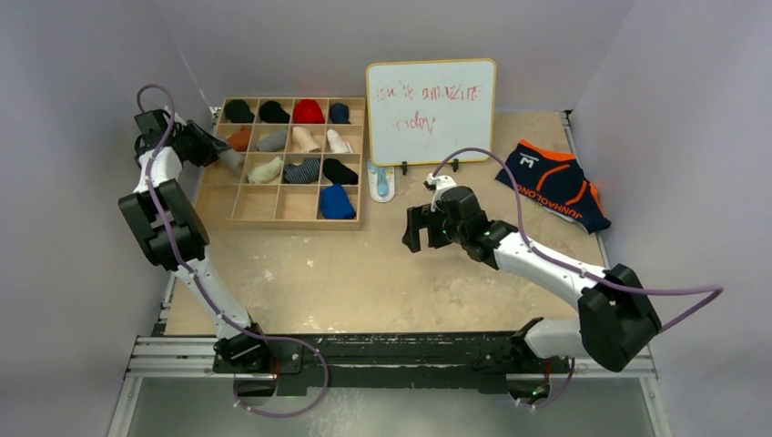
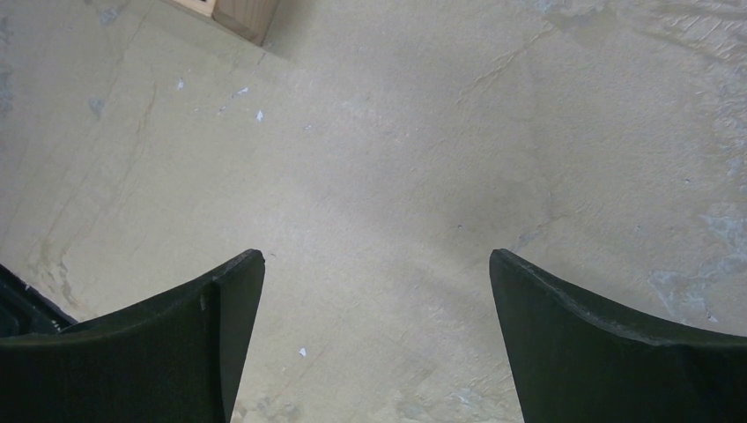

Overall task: Roll the underwear
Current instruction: Place the underwear in the storage box.

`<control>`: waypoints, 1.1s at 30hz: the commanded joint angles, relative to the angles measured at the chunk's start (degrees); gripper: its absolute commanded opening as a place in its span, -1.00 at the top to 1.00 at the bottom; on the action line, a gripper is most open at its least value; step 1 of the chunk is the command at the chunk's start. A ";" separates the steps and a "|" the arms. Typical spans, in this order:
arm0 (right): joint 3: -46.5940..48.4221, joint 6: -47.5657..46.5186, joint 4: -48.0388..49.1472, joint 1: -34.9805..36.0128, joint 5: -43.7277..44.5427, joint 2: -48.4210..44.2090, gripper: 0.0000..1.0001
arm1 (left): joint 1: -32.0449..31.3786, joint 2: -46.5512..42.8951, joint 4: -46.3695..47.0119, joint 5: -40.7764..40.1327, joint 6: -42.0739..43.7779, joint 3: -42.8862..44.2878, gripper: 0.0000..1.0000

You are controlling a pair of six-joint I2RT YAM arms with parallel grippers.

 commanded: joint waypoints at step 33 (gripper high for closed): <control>8.31 -3.51 -4.30 -0.63 -3.67 5.86 -0.98 | -0.13 26.08 -31.57 -11.16 14.12 26.84 0.87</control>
